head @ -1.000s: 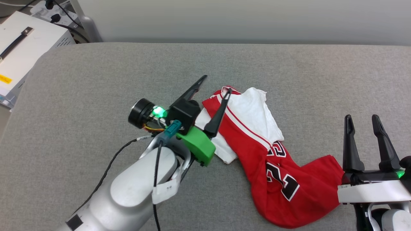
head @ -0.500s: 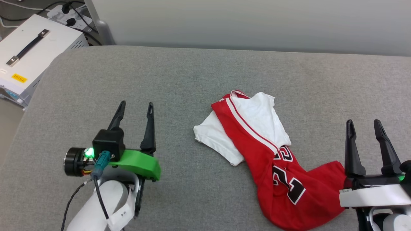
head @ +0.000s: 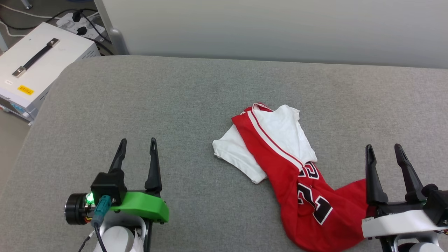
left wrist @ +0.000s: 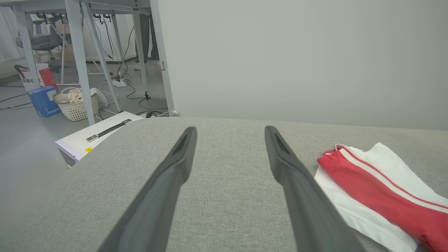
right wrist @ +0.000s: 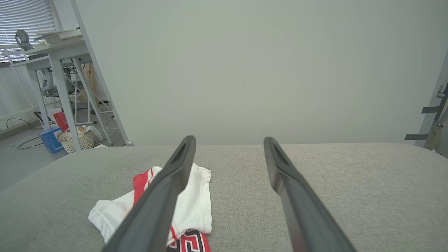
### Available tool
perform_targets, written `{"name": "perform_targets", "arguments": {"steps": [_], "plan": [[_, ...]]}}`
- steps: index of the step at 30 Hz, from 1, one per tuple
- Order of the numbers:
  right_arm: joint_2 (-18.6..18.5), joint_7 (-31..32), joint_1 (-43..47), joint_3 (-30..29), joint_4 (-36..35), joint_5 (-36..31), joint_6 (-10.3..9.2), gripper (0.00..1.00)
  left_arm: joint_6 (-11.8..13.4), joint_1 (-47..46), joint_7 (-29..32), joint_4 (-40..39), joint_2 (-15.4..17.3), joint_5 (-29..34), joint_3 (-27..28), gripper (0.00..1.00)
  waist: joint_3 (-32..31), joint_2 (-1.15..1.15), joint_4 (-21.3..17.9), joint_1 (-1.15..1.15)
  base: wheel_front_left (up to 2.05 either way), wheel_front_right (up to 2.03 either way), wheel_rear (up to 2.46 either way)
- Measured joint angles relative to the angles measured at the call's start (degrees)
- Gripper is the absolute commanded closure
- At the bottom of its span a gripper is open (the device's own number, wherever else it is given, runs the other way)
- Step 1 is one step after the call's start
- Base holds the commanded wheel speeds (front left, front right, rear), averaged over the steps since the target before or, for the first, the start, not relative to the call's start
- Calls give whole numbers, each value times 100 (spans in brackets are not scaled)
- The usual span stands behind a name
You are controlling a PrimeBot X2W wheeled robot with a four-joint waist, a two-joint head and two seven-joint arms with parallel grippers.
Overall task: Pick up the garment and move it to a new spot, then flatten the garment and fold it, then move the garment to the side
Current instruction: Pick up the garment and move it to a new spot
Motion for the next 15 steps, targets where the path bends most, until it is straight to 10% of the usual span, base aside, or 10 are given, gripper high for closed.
{"name": "perform_targets", "arguments": {"steps": [15], "plan": [[0,0,282,76,236,-145,0,0,-680,497,0,377,-616,626,633,0,-225,0,51,0,0,0,0]]}}
